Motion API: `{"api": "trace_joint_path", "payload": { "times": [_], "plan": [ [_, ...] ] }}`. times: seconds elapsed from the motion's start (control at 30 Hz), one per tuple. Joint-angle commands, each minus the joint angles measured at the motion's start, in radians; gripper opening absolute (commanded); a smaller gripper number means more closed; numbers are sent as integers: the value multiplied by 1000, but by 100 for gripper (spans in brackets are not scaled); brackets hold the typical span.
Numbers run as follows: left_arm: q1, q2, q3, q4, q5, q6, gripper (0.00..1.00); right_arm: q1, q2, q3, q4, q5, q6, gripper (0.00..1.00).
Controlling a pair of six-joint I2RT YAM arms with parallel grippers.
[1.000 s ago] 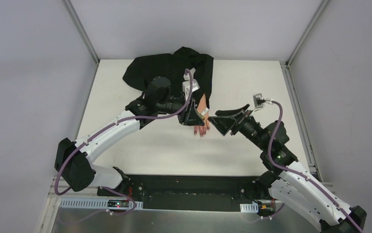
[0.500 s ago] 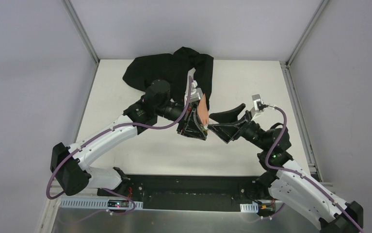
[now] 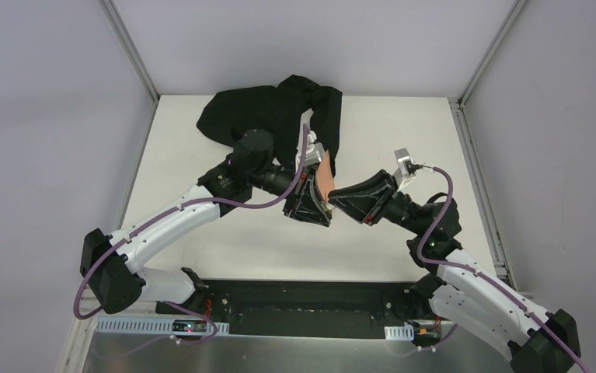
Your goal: Paint the nails
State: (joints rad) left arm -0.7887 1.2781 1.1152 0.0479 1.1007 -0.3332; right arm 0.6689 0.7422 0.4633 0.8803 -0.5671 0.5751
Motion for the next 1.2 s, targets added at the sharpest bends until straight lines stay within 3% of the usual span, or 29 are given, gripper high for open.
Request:
{"api": "trace_joint_path", "payload": {
  "times": [0.0,0.23,0.57,0.87,1.07,1.17],
  "plan": [
    [-5,-32,-1,55,24,5,0,-3,7,30,85,-30,11,21],
    [-4,-62,-20,55,-51,31,0,-3,41,63,2,-4,-13,0],
    [7,-144,-107,53,-376,138,0,-3,131,161,-208,93,-11,0],
    [6,-181,-186,29,-802,274,0,2,259,263,-362,184,52,0],
    [5,-185,-226,27,-961,405,0,41,337,363,-583,374,105,0],
    [2,-175,-239,27,-1037,454,0,67,366,372,-601,469,168,0]
  ]
}}
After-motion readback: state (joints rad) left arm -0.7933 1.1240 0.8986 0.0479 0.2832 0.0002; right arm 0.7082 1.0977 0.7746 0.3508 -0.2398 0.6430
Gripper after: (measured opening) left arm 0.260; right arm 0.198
